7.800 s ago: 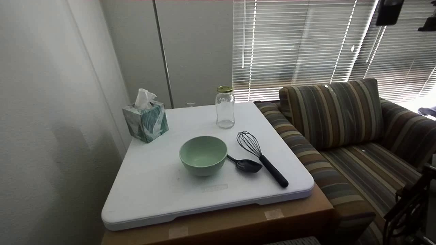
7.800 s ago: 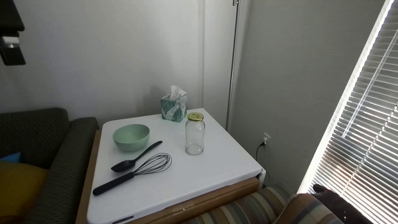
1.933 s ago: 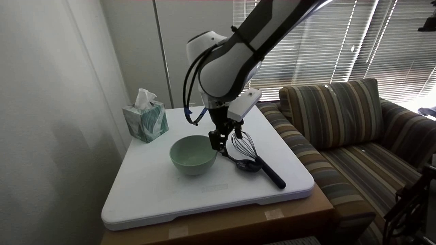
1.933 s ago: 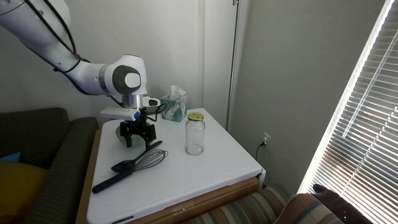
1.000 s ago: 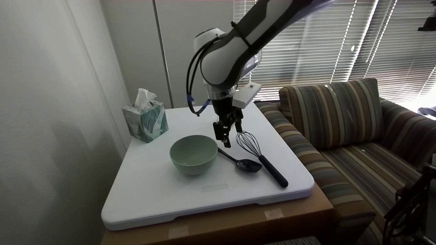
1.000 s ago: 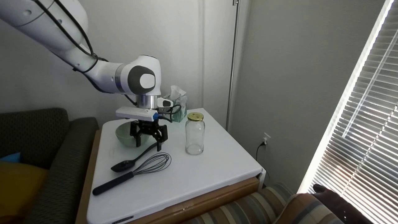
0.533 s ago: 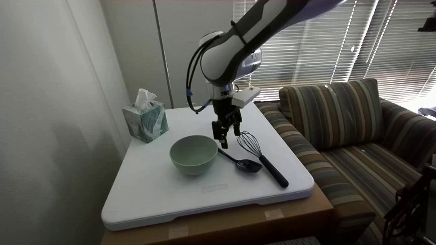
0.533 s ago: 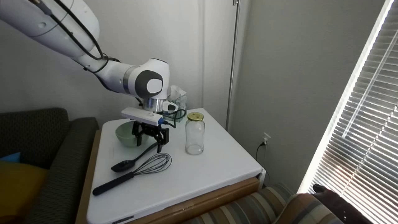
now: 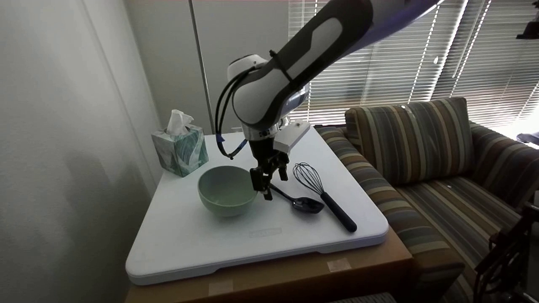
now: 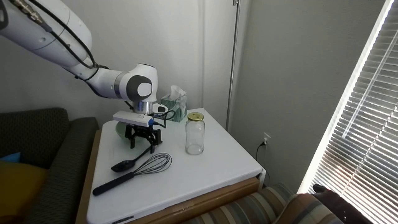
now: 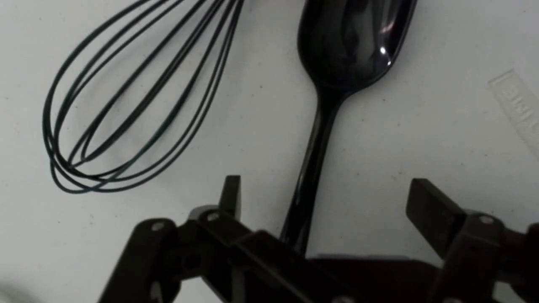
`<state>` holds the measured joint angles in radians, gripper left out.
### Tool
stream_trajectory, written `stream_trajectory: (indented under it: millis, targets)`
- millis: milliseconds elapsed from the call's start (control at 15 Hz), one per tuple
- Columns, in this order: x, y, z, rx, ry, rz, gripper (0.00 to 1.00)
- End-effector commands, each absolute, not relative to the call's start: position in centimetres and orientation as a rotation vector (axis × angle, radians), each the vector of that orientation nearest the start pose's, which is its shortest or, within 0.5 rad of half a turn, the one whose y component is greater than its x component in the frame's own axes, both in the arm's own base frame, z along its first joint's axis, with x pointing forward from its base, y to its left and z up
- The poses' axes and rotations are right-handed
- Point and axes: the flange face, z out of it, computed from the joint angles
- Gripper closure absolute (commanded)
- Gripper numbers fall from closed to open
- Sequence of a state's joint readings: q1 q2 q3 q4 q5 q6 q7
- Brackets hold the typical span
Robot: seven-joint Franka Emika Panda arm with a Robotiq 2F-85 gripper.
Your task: Put the black spoon in the green bowl
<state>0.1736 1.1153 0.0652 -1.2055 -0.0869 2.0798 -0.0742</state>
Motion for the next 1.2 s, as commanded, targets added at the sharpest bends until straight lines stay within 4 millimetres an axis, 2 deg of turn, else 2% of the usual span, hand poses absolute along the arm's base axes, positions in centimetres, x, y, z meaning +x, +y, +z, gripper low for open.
stream_trajectory:
  millis: [0,67,133,400,533,600,667,800,867,933,1000,1067,1133]
  targets:
    - [71.4,15.0,6.8,-3.142,-0.500,0.342,0.25]
    - [71.7,14.7,6.8,-3.144,-0.485,0.333,0.26]
    - [71.9,14.4,6.7,-3.144,-0.471,0.329,0.32]
    - [72.7,12.6,6.9,-3.142,-0.415,0.314,0.62]
    - [72.8,12.0,7.0,-3.132,-0.399,0.318,0.71]
    - [72.9,11.8,7.0,-3.128,-0.390,0.318,0.62]
    - [72.9,11.7,6.9,-3.125,-0.387,0.322,0.68]
    - [72.7,11.5,6.6,-3.125,-0.383,0.331,0.51]
    - [72.7,11.5,6.5,-3.125,-0.385,0.337,0.56]
    - [72.6,11.4,6.3,-3.125,-0.383,0.341,0.54]
    - [72.6,11.3,6.3,-3.123,-0.379,0.344,0.39]
    - [72.5,11.2,6.3,-3.118,-0.371,0.348,0.50]
    - [72.5,11.2,6.2,-3.116,-0.367,0.351,0.79]
